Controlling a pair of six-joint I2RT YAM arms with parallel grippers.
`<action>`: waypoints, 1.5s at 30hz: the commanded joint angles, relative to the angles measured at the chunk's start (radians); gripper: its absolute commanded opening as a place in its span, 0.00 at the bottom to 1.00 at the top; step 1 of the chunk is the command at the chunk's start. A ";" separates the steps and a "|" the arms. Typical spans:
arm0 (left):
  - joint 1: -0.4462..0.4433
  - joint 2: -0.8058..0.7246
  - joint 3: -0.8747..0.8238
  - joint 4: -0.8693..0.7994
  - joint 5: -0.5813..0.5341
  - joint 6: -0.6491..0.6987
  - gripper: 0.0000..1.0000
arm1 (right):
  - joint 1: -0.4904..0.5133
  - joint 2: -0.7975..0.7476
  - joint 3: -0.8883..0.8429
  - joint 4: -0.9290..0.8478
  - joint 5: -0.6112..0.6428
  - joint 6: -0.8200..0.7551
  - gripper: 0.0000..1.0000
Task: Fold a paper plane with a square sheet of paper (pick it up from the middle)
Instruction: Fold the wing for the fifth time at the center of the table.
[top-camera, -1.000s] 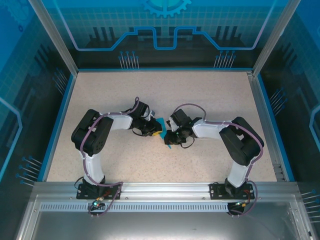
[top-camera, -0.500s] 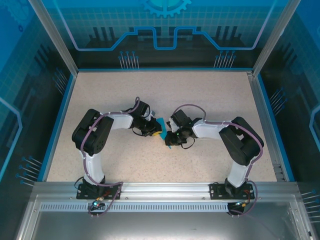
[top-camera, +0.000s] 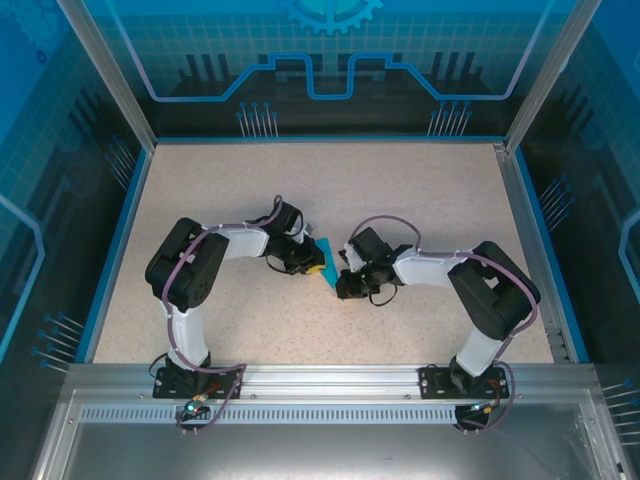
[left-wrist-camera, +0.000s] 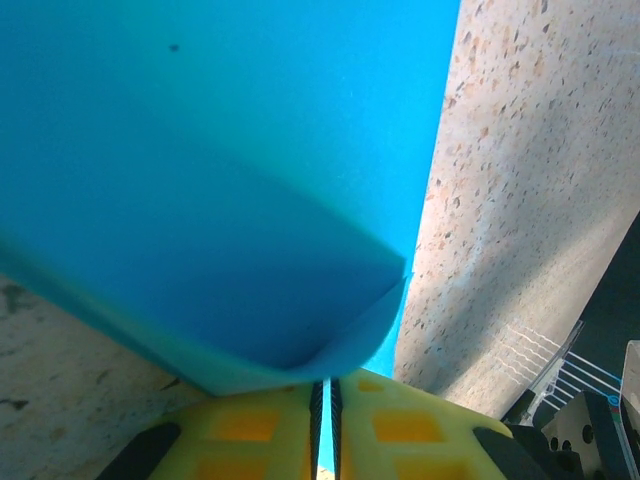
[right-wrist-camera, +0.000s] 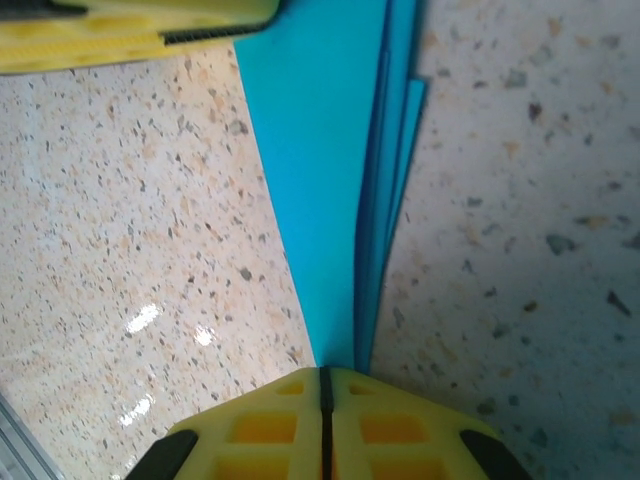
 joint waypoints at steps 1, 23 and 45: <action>0.013 0.044 0.012 -0.061 -0.086 0.036 0.15 | -0.002 -0.009 -0.045 -0.195 -0.002 -0.020 0.08; 0.012 0.043 0.012 -0.062 -0.055 0.041 0.15 | -0.005 0.065 0.156 -0.001 -0.040 -0.012 0.09; 0.011 0.055 0.024 -0.089 -0.080 0.042 0.13 | -0.014 -0.056 -0.076 -0.178 -0.064 -0.119 0.08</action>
